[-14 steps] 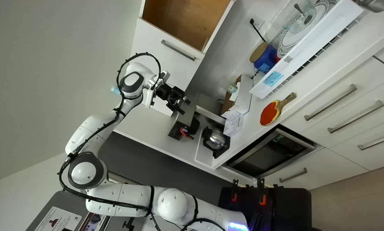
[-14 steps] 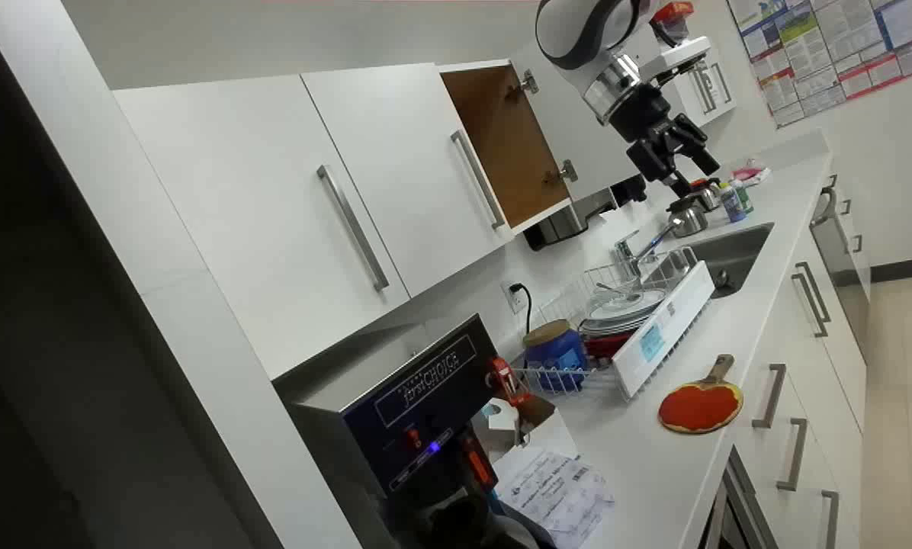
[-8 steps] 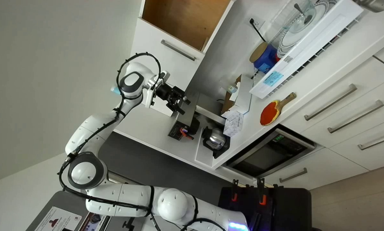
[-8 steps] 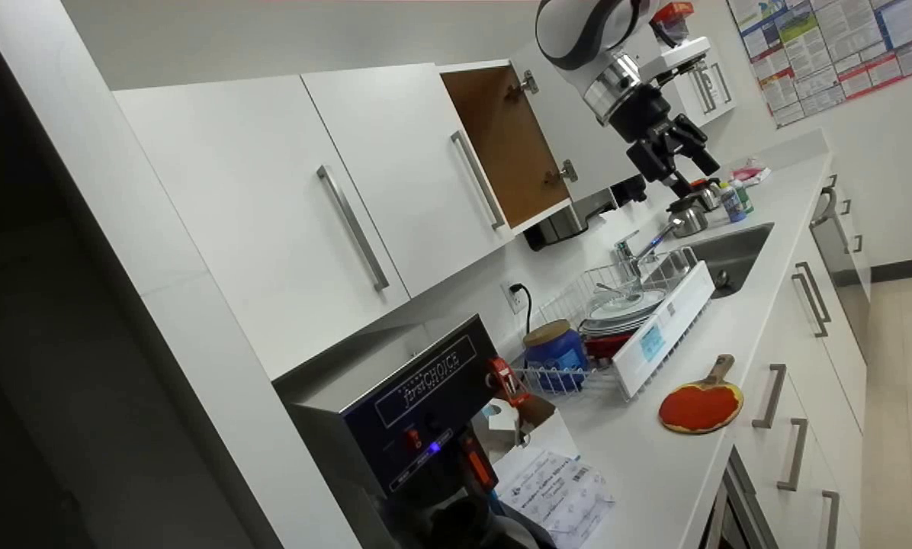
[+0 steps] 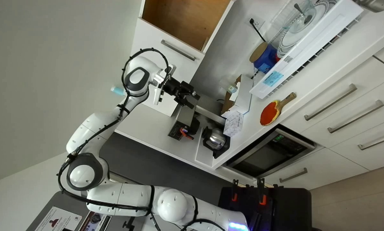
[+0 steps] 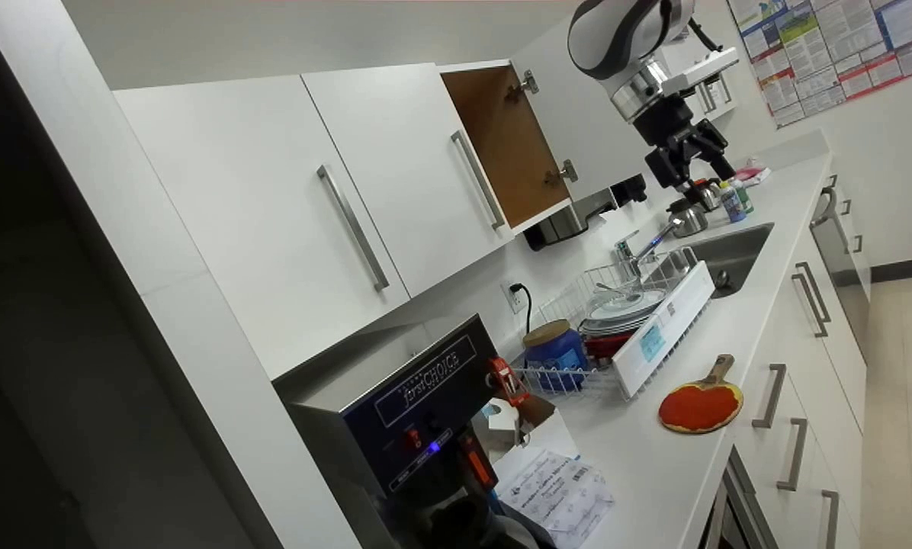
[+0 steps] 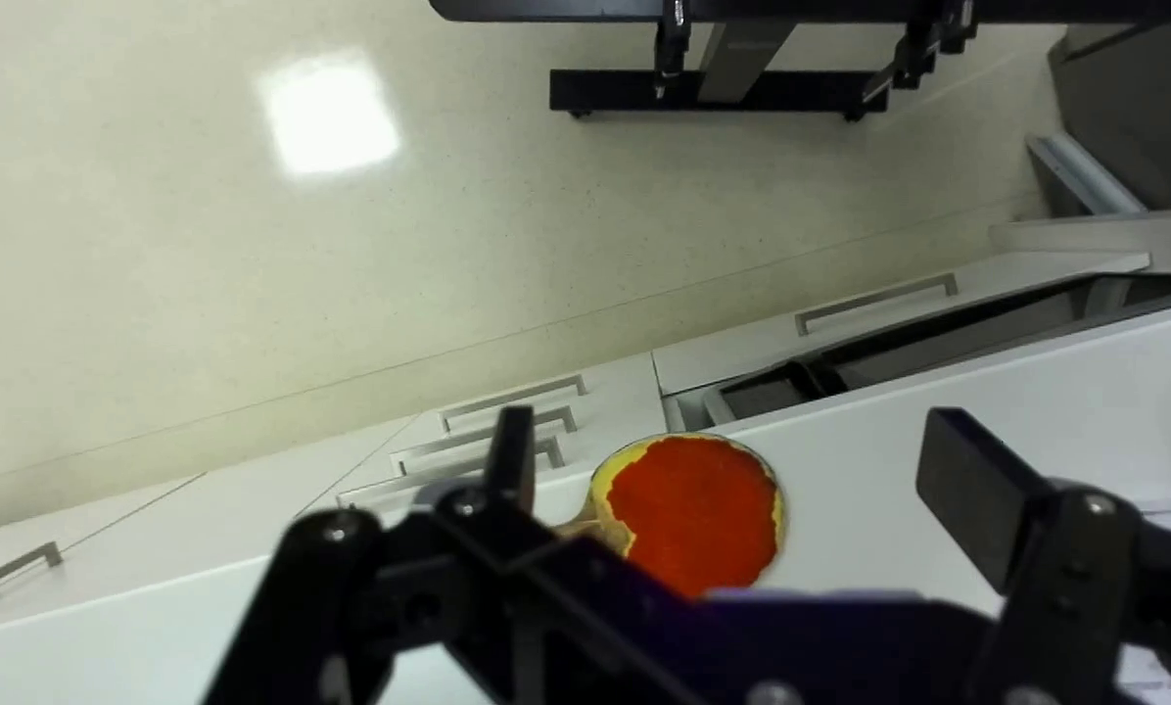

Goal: Open the topmost drawer of the lower cabinet

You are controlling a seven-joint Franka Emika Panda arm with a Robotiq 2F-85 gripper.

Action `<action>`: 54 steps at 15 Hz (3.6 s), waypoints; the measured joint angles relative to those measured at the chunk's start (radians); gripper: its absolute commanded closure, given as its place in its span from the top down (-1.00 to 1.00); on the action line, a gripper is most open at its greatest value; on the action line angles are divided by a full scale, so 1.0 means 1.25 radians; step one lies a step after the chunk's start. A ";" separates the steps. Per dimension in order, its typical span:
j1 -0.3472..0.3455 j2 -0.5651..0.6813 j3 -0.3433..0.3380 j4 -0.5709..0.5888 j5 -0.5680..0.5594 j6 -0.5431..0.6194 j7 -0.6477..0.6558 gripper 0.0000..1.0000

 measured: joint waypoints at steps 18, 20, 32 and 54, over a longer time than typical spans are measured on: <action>-0.106 0.127 -0.143 -0.248 0.119 0.472 -0.090 1.00; -0.108 0.128 -0.142 -0.248 0.123 0.484 -0.090 1.00; -0.219 0.288 -0.163 -0.291 0.815 0.680 -0.514 1.00; -0.323 0.627 -0.171 -0.220 1.327 0.537 -0.938 1.00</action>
